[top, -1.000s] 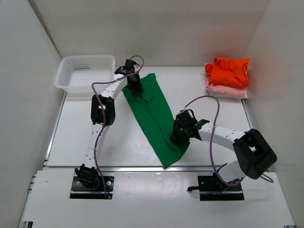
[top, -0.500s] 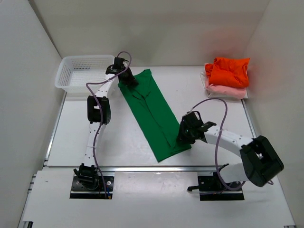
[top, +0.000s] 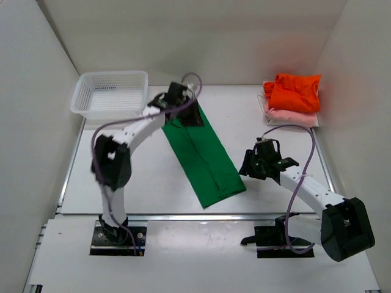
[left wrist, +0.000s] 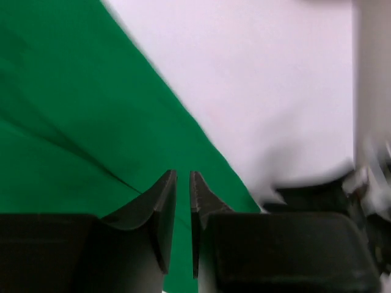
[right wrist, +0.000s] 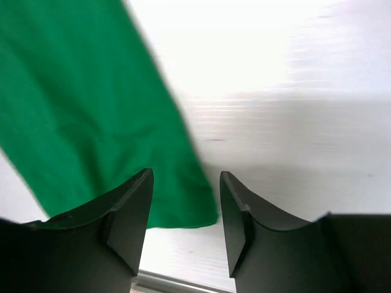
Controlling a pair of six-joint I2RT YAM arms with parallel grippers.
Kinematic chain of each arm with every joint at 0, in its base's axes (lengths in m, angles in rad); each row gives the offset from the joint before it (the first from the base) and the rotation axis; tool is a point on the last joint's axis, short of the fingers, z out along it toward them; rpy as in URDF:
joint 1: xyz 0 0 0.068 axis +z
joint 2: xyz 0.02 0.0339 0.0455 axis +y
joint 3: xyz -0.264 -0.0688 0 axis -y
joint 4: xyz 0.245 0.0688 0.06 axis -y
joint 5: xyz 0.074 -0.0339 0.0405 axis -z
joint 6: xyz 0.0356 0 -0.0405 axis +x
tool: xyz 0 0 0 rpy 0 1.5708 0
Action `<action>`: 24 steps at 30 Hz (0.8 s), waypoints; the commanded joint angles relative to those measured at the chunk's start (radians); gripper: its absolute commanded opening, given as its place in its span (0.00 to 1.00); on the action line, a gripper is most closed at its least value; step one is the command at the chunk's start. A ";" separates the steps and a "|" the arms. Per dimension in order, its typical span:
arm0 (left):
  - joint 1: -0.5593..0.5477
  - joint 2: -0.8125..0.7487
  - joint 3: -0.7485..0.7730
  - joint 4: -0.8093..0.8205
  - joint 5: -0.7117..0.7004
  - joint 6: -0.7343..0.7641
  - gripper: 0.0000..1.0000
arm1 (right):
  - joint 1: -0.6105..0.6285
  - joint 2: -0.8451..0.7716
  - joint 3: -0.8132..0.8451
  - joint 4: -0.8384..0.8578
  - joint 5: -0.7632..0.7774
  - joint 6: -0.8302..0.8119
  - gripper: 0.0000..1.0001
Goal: Fold and stack the t-shirts
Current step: Rotate the tshirt 90 degrees
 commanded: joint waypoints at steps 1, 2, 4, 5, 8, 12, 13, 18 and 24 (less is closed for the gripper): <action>-0.095 -0.312 -0.504 0.147 -0.043 -0.026 0.25 | -0.030 0.004 -0.022 -0.001 -0.042 -0.077 0.47; -0.101 -0.392 -0.684 0.225 -0.029 -0.077 0.26 | -0.019 0.007 -0.033 0.004 -0.045 -0.076 0.48; -0.115 -0.476 -0.840 0.266 -0.054 -0.104 0.26 | 0.017 0.033 -0.039 0.018 -0.062 -0.062 0.48; -0.121 -0.516 -0.906 0.248 -0.067 -0.095 0.25 | 0.036 0.052 -0.045 0.015 -0.060 -0.039 0.48; -0.147 -0.657 -1.058 0.231 -0.096 -0.107 0.27 | 0.125 0.083 -0.071 0.012 -0.044 0.027 0.48; -0.224 -0.806 -1.204 0.216 -0.145 -0.165 0.30 | 0.209 0.080 -0.136 0.042 -0.051 0.097 0.00; -0.234 -0.839 -1.231 0.228 -0.150 -0.171 0.30 | 0.223 0.076 -0.159 0.065 -0.069 0.125 0.00; -0.308 -0.969 -1.423 0.350 -0.150 -0.297 0.39 | 0.301 0.054 -0.163 0.076 -0.053 0.199 0.00; -0.337 -1.075 -1.475 0.358 -0.157 -0.364 0.47 | 0.346 0.072 -0.151 0.087 -0.043 0.219 0.00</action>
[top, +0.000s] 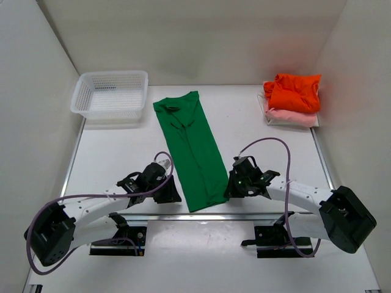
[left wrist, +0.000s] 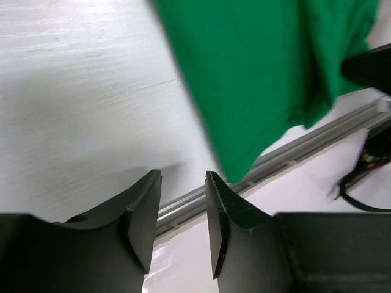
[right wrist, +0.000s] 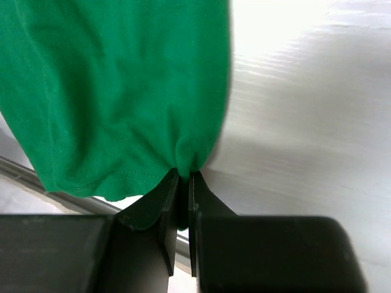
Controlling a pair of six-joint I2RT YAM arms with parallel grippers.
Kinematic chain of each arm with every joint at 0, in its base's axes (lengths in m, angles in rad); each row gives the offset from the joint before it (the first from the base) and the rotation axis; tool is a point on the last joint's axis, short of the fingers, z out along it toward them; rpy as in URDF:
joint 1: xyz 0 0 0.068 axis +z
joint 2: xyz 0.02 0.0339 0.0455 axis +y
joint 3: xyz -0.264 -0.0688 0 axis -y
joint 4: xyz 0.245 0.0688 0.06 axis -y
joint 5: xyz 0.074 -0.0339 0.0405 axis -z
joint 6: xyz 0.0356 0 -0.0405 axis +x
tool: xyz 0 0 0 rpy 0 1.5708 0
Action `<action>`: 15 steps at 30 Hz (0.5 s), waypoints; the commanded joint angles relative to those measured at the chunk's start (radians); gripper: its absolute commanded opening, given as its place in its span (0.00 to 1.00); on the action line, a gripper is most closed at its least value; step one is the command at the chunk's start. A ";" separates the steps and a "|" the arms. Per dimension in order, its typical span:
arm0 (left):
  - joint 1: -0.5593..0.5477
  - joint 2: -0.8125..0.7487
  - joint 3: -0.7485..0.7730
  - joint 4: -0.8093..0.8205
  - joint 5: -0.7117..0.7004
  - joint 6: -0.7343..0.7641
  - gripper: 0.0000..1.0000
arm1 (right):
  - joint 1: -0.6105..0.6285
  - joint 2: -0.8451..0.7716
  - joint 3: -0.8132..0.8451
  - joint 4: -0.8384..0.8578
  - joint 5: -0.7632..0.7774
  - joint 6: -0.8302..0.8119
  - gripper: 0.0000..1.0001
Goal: Fold and stack the t-shirts
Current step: Rotate the tshirt 90 degrees, then grab the bottom of the folded rectangular tshirt with both arms
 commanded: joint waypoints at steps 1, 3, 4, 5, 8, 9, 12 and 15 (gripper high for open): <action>-0.018 -0.042 -0.012 0.080 -0.016 -0.069 0.47 | 0.027 0.039 -0.012 -0.035 0.018 0.022 0.00; -0.033 -0.041 -0.030 0.106 -0.004 -0.085 0.47 | 0.039 0.057 0.011 -0.049 0.027 0.019 0.00; -0.046 -0.035 -0.041 0.121 -0.008 -0.098 0.49 | 0.034 0.060 0.020 -0.052 0.031 0.029 0.00; -0.059 -0.030 -0.038 0.127 -0.013 -0.112 0.53 | 0.042 0.065 0.023 -0.043 0.028 0.023 0.00; -0.096 0.025 -0.026 0.155 -0.005 -0.123 0.54 | 0.054 0.082 0.040 -0.038 0.031 0.028 0.00; -0.111 0.051 -0.020 0.152 -0.011 -0.124 0.54 | 0.057 0.086 0.048 -0.047 0.033 0.029 0.00; -0.148 0.111 -0.010 0.173 -0.012 -0.138 0.54 | 0.066 0.094 0.055 -0.046 0.038 0.042 0.01; -0.184 0.168 -0.004 0.184 -0.018 -0.152 0.52 | 0.082 0.089 0.049 -0.049 0.036 0.046 0.00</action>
